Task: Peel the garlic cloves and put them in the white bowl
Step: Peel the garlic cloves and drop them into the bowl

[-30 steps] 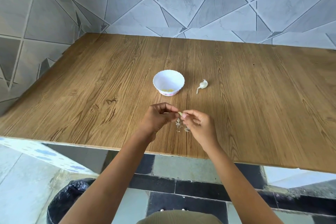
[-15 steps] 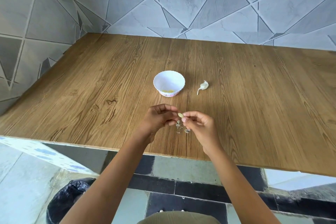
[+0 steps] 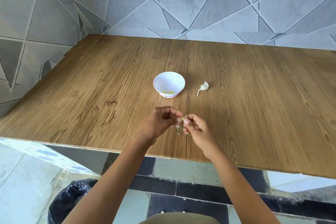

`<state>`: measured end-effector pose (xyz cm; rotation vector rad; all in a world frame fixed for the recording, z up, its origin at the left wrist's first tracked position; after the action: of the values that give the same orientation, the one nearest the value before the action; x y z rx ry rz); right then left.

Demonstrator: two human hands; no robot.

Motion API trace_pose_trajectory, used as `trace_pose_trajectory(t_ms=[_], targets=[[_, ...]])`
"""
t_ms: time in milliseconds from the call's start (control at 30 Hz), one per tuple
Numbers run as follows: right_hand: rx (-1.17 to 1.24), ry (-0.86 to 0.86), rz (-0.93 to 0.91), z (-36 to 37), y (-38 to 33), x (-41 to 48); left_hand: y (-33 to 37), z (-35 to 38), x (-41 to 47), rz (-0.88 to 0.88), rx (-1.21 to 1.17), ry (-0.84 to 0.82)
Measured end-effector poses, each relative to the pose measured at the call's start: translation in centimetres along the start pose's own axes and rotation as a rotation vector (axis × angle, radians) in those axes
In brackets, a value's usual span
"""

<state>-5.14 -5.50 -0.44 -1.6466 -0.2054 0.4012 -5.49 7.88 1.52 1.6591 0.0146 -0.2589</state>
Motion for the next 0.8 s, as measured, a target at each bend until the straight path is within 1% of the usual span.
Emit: trace_pose_trajectory(t_ms=[133, 267, 400, 500, 567, 633, 733, 800], targets=[[0.059, 0.040, 0.018, -0.5, 0.0, 0.0, 0.2, -0.3, -0.1, 0.045, -0.029, 0.027], [0.120, 0.030, 0.022, -0.8, -0.3, 0.0, 0.5, -0.4, -0.1, 0.066, -0.012, 0.029], [0.135, 0.063, 0.009, -1.1, -0.3, 0.1, 0.4, -0.2, 0.1, 0.032, 0.085, 0.007], [0.121, 0.033, 0.001, -1.0, -0.2, 0.1, 0.3, -0.1, 0.2, -0.022, 0.075, -0.027], [0.118, 0.011, 0.002, -0.9, -0.2, 0.1, 0.1, 0.0, 0.2, -0.082, 0.003, -0.067], [0.119, -0.003, 0.002, -0.9, -0.2, 0.2, -0.1, 0.2, 0.1, -0.150, -0.128, -0.095], [0.126, -0.005, 0.011, -1.0, -0.1, 0.2, -0.4, 0.3, -0.1, -0.227, -0.309, -0.096], [0.134, 0.010, 0.015, -1.2, -0.1, 0.3, -0.6, 0.4, -0.3, -0.236, -0.382, -0.082]])
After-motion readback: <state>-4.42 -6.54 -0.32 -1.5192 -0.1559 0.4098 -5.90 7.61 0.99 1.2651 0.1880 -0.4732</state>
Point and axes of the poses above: each hand's wrist, its own x-axis towards the middle knuckle, its own z-axis out of the palm, y = z × x, the point moved 5 cm from there along x, towards the middle knuckle, and after that the axes turned 6 degrees about -y, right-handed, at the moved point
